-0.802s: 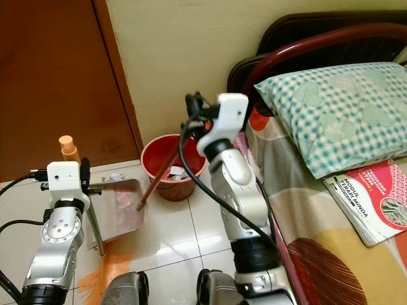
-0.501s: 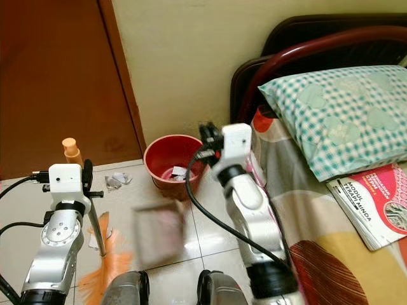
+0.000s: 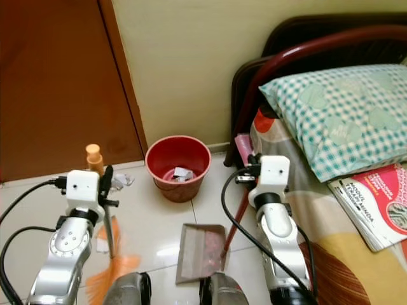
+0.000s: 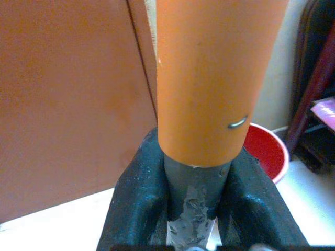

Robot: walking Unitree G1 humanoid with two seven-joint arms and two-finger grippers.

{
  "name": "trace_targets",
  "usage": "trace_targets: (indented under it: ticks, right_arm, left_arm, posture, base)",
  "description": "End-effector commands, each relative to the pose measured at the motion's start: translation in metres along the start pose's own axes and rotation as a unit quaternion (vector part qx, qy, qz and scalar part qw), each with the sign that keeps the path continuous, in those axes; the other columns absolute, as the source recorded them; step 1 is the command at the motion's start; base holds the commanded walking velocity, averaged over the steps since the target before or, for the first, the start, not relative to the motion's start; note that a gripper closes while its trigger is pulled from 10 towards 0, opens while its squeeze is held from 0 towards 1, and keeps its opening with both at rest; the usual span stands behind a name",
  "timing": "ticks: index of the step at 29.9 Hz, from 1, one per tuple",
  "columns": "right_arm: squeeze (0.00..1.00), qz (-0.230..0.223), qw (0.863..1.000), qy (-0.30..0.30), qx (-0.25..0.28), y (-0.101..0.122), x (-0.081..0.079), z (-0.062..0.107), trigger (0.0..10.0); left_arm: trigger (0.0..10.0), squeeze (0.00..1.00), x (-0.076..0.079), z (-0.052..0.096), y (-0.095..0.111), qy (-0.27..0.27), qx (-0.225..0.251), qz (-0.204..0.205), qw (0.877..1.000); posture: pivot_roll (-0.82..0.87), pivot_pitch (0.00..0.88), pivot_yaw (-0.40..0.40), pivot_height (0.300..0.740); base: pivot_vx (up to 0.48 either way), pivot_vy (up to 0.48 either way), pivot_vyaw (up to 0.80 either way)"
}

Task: Sweep floor

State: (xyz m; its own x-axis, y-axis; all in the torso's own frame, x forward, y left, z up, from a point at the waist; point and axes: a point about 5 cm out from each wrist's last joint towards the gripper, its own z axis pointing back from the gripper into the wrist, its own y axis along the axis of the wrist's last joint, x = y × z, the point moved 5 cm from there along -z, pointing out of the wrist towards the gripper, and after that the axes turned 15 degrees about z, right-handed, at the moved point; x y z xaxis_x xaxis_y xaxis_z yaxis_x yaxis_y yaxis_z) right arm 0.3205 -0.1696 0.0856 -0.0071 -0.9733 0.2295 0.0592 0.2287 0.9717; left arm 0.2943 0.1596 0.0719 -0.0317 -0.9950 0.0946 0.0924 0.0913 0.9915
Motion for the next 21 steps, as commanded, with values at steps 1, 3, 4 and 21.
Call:
trace_targets:
  ticks: [1,3,4,21]
  right_arm:
    - [0.00,0.002,1.000,-0.013,0.000,0.000,0.007,0.001,10.0]
    - [0.00,-0.011,1.000,-0.014,0.000,-0.003,0.006,0.001,10.0]
    - [0.00,-0.016,1.000,-0.015,-0.001,-0.003,0.006,0.001,10.0]
    - [0.00,-0.047,0.995,-0.077,-0.031,-0.035,0.047,0.029,10.0]
  left_arm:
    - [10.0,0.00,0.010,0.003,-0.008,-0.020,-0.014,0.027,0.999]
    - [10.0,0.00,0.016,0.004,-0.012,-0.028,-0.019,0.037,0.999]
    - [10.0,0.00,0.017,0.004,-0.013,-0.029,-0.020,0.036,0.999]
    - [10.0,0.00,-0.011,0.000,-0.024,-0.007,-0.027,0.010,1.000]
  posture:
    - [0.03,0.091,-0.058,0.740]
    - [0.03,0.096,-0.052,0.740]
    - [0.03,0.096,-0.052,0.740]
    - [0.01,0.000,0.015,0.740]
  base:
    - [0.000,0.000,0.00]
    - [0.000,0.000,0.00]
    - [0.000,0.000,0.00]
    - [0.000,0.000,0.00]
